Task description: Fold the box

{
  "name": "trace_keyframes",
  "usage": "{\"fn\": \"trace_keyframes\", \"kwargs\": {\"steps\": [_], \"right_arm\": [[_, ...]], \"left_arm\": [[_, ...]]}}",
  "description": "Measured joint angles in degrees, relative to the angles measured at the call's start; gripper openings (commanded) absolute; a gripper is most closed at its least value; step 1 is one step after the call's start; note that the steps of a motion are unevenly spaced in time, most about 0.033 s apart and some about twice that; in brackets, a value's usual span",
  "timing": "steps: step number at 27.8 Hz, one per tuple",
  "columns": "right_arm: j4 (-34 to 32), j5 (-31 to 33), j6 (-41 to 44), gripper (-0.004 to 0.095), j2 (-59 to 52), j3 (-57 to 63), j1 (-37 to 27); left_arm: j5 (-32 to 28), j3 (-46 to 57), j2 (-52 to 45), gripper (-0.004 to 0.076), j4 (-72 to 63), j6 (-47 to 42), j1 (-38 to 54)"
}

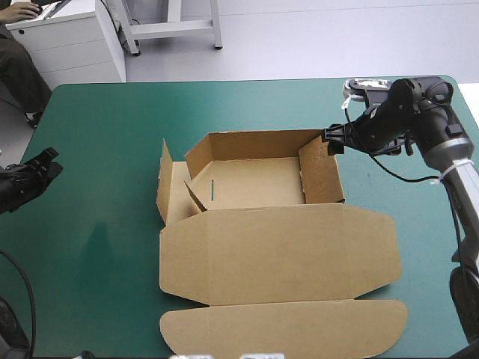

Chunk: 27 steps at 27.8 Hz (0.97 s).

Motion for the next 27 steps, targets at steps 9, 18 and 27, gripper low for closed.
{"fn": "trace_keyframes", "kwargs": {"steps": [9,18,27], "right_arm": [[3.1,-0.5,-0.4,0.0782,10.9,2.5,0.0],[-0.8,-1.6,0.4,0.0647,14.1,2.6,3.1],[-3.3,-2.5,1.9,0.0393,15.2,2.6,4.8]], "left_arm": [[-0.1,0.0,0.0,0.0005,0.0,-0.4,0.0],[-1.0,0.0,0.0,0.0005,0.0,-0.4,0.0],[-1.0,0.0,0.0,0.0005,0.0,-0.4,0.0]]}}
